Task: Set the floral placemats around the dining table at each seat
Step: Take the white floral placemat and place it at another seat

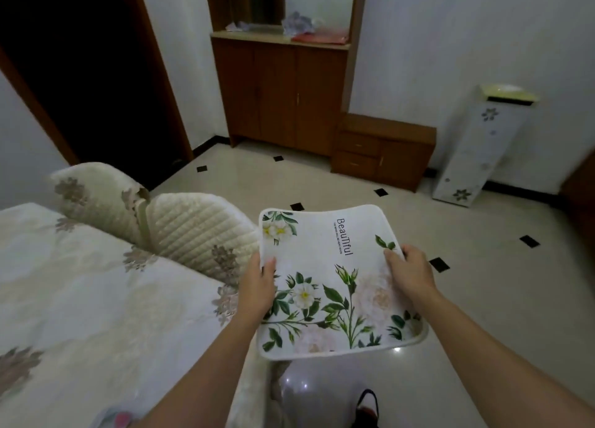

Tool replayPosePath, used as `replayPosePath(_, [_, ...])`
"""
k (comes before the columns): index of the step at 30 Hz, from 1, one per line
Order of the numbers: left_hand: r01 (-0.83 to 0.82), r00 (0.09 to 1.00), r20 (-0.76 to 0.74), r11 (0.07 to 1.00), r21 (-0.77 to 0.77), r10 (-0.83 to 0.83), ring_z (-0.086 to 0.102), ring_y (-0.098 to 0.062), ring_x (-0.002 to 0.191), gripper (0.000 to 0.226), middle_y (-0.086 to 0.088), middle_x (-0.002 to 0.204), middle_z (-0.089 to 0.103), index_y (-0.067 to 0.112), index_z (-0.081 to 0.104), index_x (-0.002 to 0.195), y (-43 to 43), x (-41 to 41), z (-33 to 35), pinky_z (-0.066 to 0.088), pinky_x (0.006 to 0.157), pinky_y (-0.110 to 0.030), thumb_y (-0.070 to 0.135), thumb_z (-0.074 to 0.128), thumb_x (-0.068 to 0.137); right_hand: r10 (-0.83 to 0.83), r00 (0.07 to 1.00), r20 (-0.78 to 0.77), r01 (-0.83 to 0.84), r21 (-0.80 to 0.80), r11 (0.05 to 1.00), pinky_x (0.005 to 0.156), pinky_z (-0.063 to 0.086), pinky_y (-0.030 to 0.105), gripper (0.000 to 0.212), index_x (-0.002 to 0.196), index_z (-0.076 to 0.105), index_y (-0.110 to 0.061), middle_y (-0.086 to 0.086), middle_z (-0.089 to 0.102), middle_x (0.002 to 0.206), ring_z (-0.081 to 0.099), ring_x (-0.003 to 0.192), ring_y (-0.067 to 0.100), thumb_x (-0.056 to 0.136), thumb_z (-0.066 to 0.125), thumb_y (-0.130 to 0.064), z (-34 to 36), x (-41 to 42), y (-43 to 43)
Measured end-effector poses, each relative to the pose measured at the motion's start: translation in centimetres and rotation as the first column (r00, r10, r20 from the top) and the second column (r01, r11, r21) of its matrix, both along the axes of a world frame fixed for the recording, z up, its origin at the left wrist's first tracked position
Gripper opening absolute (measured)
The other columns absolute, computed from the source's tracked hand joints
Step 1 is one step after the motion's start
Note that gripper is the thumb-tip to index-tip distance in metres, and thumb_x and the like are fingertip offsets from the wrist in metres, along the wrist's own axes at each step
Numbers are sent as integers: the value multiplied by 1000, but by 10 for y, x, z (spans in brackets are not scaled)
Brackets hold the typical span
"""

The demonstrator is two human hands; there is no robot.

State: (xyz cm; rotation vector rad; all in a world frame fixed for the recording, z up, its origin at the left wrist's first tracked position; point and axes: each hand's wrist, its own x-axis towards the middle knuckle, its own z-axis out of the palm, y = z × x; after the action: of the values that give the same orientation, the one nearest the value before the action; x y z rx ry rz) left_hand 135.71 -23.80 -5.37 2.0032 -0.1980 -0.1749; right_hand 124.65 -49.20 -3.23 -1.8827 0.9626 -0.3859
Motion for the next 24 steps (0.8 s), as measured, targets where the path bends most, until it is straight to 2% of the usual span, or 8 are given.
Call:
replayPosePath(4, [38, 999, 16, 999, 5, -38, 60, -19, 95, 14, 1, 101, 62, 20, 53, 110, -53, 24, -4, 47, 80, -35, 28, 45, 103, -41, 999, -2, 41, 13, 999, 61, 44, 26, 21, 106, 64, -13, 4, 69, 93, 63, 83, 20, 98, 55, -31, -6, 14, -48])
replayPosePath(7, [47, 999, 0, 998, 37, -47, 62, -15, 90, 14, 2, 99, 63, 24, 52, 107, -93, 48, -7, 52, 79, -38, 34, 44, 103, -48, 999, -6, 48, 29, 998, 58, 43, 24, 21, 106, 64, -13, 5, 69, 93, 62, 81, 17, 98, 55, -30, -14, 36, -88])
replayPosePath(12, [32, 999, -36, 999, 41, -30, 65, -16, 88, 14, -1, 100, 68, 22, 52, 110, -172, 104, -11, 56, 82, -42, 32, 45, 103, -40, 999, -3, 40, 67, 997, 76, 54, 36, 20, 105, 64, -16, 4, 70, 94, 65, 86, 22, 97, 55, -32, -28, 94, -168])
replayPosePath(15, [8, 999, -46, 999, 41, -7, 65, -18, 92, 13, 0, 100, 67, 22, 52, 110, -218, 135, -11, 55, 84, -41, 31, 46, 103, -27, 999, -18, 28, 79, 996, 80, 54, 38, 21, 106, 64, -16, 4, 70, 95, 66, 88, 24, 98, 55, -33, -30, 130, -213])
replayPosePath(19, [-41, 997, -58, 997, 63, 45, 66, -22, 92, 13, 0, 97, 69, 21, 55, 107, -258, 175, -15, 55, 85, -43, 32, 48, 102, 13, 1000, -20, -11, 84, 996, 76, 51, 34, 21, 106, 64, -16, 5, 69, 96, 65, 87, 24, 98, 56, -32, -30, 176, -257])
replayPosePath(22, [-72, 997, -34, 995, 69, 74, 65, -20, 89, 11, 8, 89, 65, 20, 54, 105, -273, 197, -12, 52, 81, -37, 30, 48, 102, 60, 998, -32, -57, 84, 995, 74, 49, 33, 19, 104, 63, -15, 6, 69, 95, 64, 86, 24, 98, 55, -31, -30, 207, -277])
replayPosePath(24, [-95, 995, -29, 994, 62, 97, 64, -20, 89, 14, 4, 93, 67, 19, 56, 107, -276, 209, -8, 51, 80, -35, 30, 48, 102, 93, 995, -32, -90, 82, 993, 75, 50, 33, 18, 104, 63, -15, 6, 69, 94, 64, 86, 25, 98, 55, -31, -30, 228, -283])
